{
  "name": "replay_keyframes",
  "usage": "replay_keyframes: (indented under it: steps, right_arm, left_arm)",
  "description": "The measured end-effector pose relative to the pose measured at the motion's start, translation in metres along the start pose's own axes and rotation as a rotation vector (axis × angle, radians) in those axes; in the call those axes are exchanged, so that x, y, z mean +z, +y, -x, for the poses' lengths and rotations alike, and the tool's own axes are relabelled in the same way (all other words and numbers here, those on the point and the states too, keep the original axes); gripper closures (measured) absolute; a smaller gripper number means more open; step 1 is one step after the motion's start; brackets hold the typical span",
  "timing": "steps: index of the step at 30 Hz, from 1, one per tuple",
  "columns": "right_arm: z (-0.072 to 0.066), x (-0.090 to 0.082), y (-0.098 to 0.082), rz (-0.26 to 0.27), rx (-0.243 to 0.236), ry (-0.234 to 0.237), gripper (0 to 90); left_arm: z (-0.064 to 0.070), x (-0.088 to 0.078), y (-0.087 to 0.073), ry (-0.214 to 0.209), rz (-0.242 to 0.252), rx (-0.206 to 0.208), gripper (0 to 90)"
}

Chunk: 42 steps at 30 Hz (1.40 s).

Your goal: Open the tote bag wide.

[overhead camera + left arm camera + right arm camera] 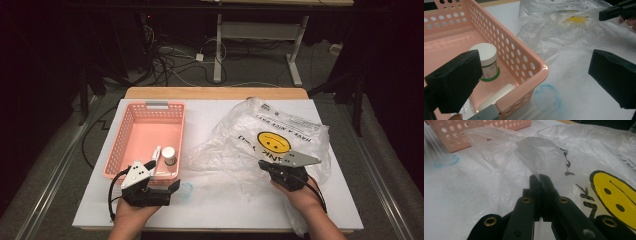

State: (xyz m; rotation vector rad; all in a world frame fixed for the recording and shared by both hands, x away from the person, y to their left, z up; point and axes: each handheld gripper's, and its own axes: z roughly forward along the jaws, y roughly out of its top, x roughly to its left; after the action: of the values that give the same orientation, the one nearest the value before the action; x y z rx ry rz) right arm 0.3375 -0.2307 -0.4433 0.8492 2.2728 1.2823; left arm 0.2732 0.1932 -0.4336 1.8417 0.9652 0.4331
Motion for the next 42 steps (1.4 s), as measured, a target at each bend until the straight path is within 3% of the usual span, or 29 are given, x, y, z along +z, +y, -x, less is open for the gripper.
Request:
replay_keyframes:
  steps: [4, 8, 15, 21, 36, 39, 42]
  right_arm:
    - [0.003, -0.002, 0.003, 0.018, 0.013, -0.012, 90.0]
    - [0.003, -0.007, 0.006, 0.035, 0.007, -0.024, 90.0]
    - [0.007, -0.017, 0.017, 0.11, 0.04, -0.04, 90.0]
    - [0.01, -0.017, 0.026, 0.136, 0.064, -0.052, 90.0]
    - [0.015, -0.01, 0.038, 0.136, 0.052, -0.069, 90.0]
    - [0.014, -0.009, 0.039, 0.131, 0.042, -0.071, 90.0]
    - [0.014, -0.011, 0.037, 0.156, 0.045, -0.067, 90.0]
  left_arm:
    - [-0.003, 0.0, 0.001, 0.002, 0.004, -0.013, 0.0]
    - [-0.004, -0.002, 0.001, 0.003, 0.003, 0.0, 0.0]
    - [-0.011, -0.009, -0.001, 0.009, 0.006, -0.012, 0.0]
    - [-0.019, -0.015, 0.002, 0.049, 0.019, -0.031, 0.0]
    - [-0.051, -0.026, 0.007, 0.157, 0.023, -0.081, 0.0]
    - [-0.053, -0.026, 0.012, 0.183, 0.017, -0.085, 0.0]
    - [-0.058, -0.023, 0.022, 0.178, 0.0, -0.084, 0.4]
